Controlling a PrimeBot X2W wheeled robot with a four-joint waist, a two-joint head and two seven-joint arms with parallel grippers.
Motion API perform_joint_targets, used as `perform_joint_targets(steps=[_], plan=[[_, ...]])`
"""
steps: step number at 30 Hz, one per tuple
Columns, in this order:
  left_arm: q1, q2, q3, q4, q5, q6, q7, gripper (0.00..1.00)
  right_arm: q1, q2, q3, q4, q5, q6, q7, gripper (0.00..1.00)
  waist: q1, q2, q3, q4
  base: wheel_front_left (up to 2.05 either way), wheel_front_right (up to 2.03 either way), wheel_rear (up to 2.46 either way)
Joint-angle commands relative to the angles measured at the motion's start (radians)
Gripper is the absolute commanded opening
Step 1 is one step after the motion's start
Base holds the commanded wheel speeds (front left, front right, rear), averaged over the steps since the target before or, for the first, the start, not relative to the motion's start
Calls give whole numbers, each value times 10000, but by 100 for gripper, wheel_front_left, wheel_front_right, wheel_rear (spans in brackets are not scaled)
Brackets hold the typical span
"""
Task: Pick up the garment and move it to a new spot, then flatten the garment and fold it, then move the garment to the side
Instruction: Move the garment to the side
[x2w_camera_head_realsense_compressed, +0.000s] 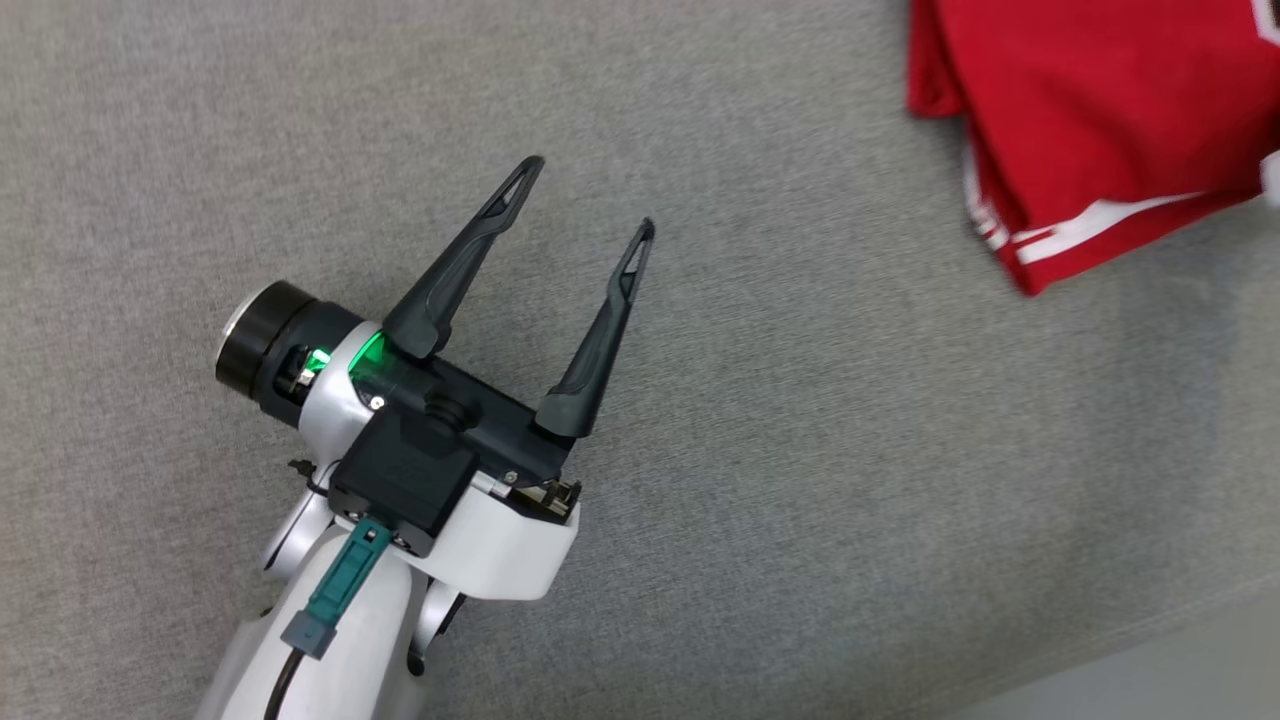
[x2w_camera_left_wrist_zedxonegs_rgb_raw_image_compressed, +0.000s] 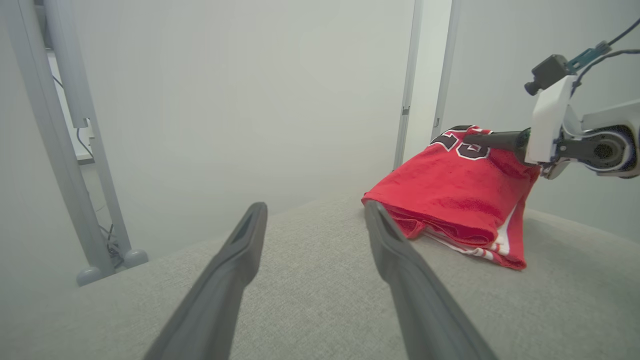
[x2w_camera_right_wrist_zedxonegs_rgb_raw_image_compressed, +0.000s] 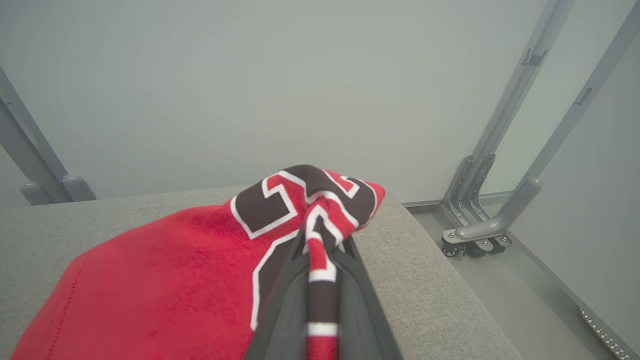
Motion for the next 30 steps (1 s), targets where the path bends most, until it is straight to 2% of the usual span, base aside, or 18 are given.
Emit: perform_joint_targets(steps=[1, 6, 8, 15, 25, 26, 27, 28, 30], plan=[[-250, 37, -19, -165, 58, -51, 71, 100, -302, -155, -311, 137, -315, -3, -53, 0, 0, 0, 570, 327, 0, 0, 0], [-617, 100, -157, -592, 169, -89, 226, 100, -954, -427, -1207, 580, -1615, -3, -52, 0, 0, 0, 986, 539, 0, 0, 0], [-714, 116, -177, -720, 193, -87, 236, 100, -1143, -585, -1245, 725, -2203, -3, -52, 0, 0, 0, 1062, 608, 0, 0, 0], [-717, 128, -229, -1024, 224, 47, 285, 100, -1471, -685, -2274, 918, -3965, -6, -52, 0, 0, 0, 1115, 695, 0, 0, 0], [-543, 197, -343, -1167, 175, 137, 353, 100, -1093, -10, -4041, 735, -6875, -5, -53, 0, 0, 0, 998, 756, 0, 0, 0], [-550, 208, -349, -1145, 158, 134, 356, 100, -1059, 23, -4200, 701, -7131, -5, -54, 17, 0, 0, 974, 781, 0, 0, 0], [-554, 208, -354, -1123, 136, 136, 348, 100, -1015, 17, -4431, 616, -7404, -5, -53, 49, 0, 0, 941, 816, 0, 0, 0], [-545, 207, -360, -1111, 119, 152, 323, 100, -933, 51, -4635, 506, -7730, -5, -54, 100, 0, 0, 893, 856, 0, 0, 0], [-478, 201, -363, -1061, 87, 178, 256, 100, -727, 198, -5011, 87, -8342, -5, -53, 100, 0, 0, 757, 941, 0, 0, 0]])
